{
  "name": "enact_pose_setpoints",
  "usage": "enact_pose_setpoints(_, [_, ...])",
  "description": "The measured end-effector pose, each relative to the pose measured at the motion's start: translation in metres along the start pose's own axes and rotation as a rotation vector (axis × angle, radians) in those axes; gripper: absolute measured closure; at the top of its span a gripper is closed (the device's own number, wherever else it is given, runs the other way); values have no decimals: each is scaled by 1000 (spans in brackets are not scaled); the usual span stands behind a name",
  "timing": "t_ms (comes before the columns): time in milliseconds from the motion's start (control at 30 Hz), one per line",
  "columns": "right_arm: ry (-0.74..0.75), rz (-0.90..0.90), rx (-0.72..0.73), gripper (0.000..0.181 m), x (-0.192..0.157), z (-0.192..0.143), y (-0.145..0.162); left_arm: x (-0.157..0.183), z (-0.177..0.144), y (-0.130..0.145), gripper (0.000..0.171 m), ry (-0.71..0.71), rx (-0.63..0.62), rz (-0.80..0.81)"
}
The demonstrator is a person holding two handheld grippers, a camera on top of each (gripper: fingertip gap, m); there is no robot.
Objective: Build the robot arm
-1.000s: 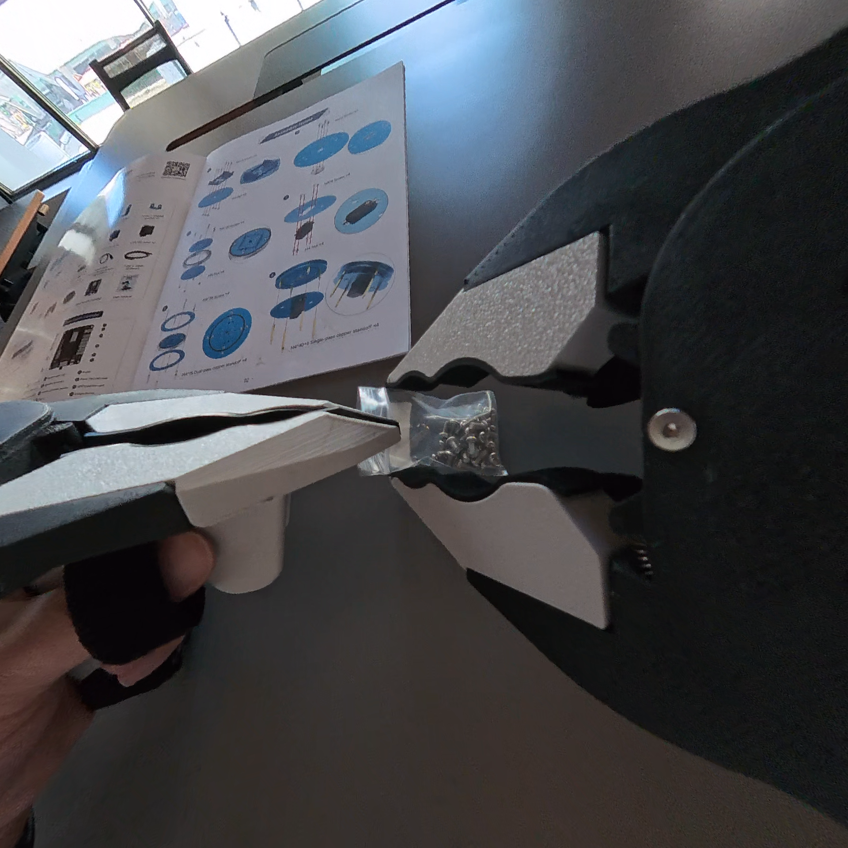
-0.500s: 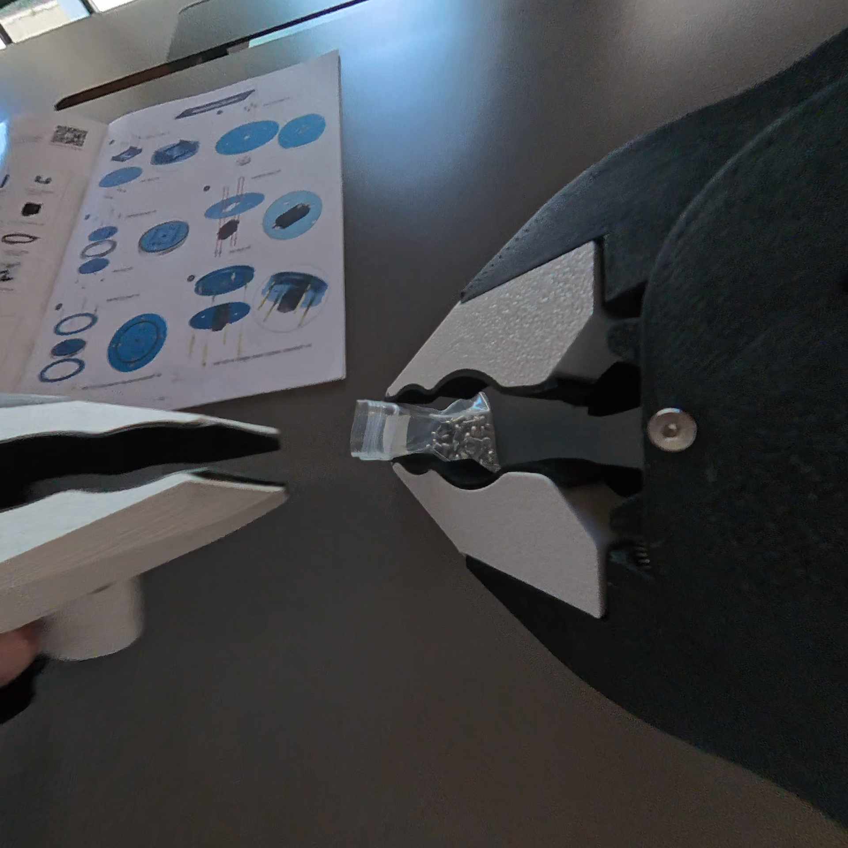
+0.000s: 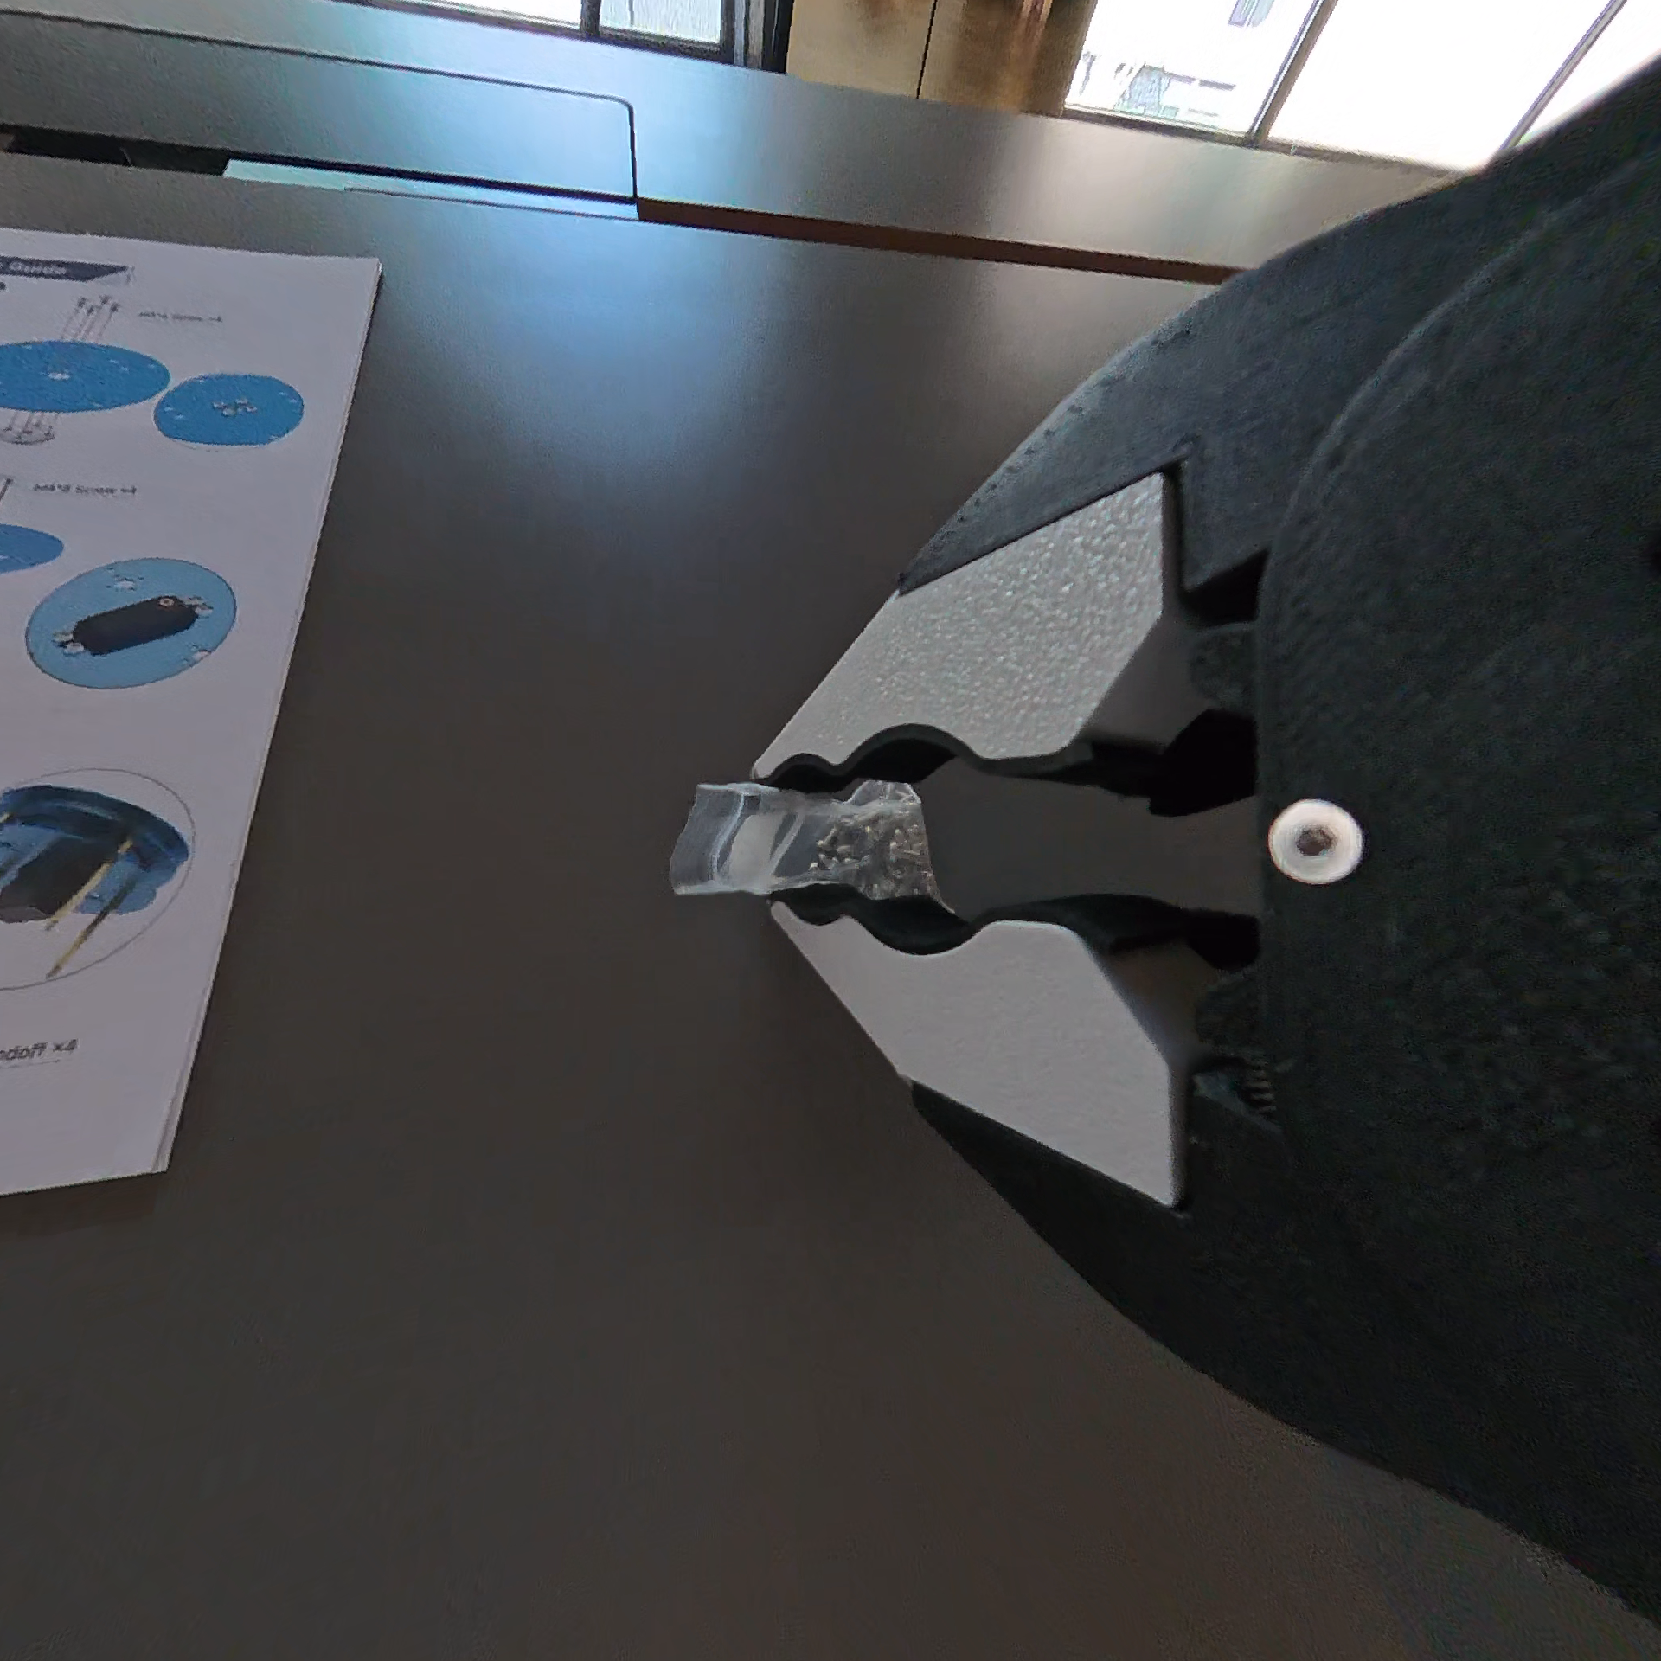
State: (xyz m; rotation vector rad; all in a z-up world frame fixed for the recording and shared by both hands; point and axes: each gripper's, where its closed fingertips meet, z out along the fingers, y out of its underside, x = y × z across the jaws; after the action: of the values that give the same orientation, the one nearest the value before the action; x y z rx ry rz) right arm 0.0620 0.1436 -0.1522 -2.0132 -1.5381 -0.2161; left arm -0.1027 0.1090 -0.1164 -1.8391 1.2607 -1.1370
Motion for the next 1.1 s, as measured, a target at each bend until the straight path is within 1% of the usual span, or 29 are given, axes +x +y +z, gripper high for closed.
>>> enact_pose_setpoints(200, [13, -74, -22, 162, 4, 1, 1, 3, 3, 7, 152, 14, -30, -9])
enact_pose_setpoints(300, [31, -145, -47, 162, 6, 0, 3, 5, 5, 9, 152, 21, -41, -6])
enact_pose_setpoints(533, [32, -195, -64, 163, 9, -3, 5, 6, 5, 10, 153, 28, -46, -13])
enact_pose_setpoints(633, [66, -291, -109, 163, 10, -3, 8, 6, 5, 10, 152, 34, -46, -21])
enact_pose_setpoints(700, [59, -288, -107, 165, 11, 2, 11, 8, 5, 11, 152, 41, -49, -22])
enact_pose_setpoints(733, [54, -280, -84, 164, 12, 3, 9, 8, 5, 11, 152, 42, -52, -20])
enact_pose_setpoints(833, [-15, -158, -6, 163, 14, 5, 7, 8, 5, 13, 153, 38, -60, -14])
enact_pose_setpoints(933, [-173, 46, 131, 161, 15, 7, 6, 8, 5, 12, 153, 39, -59, -21])
enact_pose_setpoints(1000, [-273, 192, 219, 156, 18, 10, 6, 7, 5, 12, 153, 39, -55, -29])
enact_pose_setpoints(1100, [-345, 311, 319, 150, 20, 13, 6, 5, 4, 11, 153, 37, -48, -36])
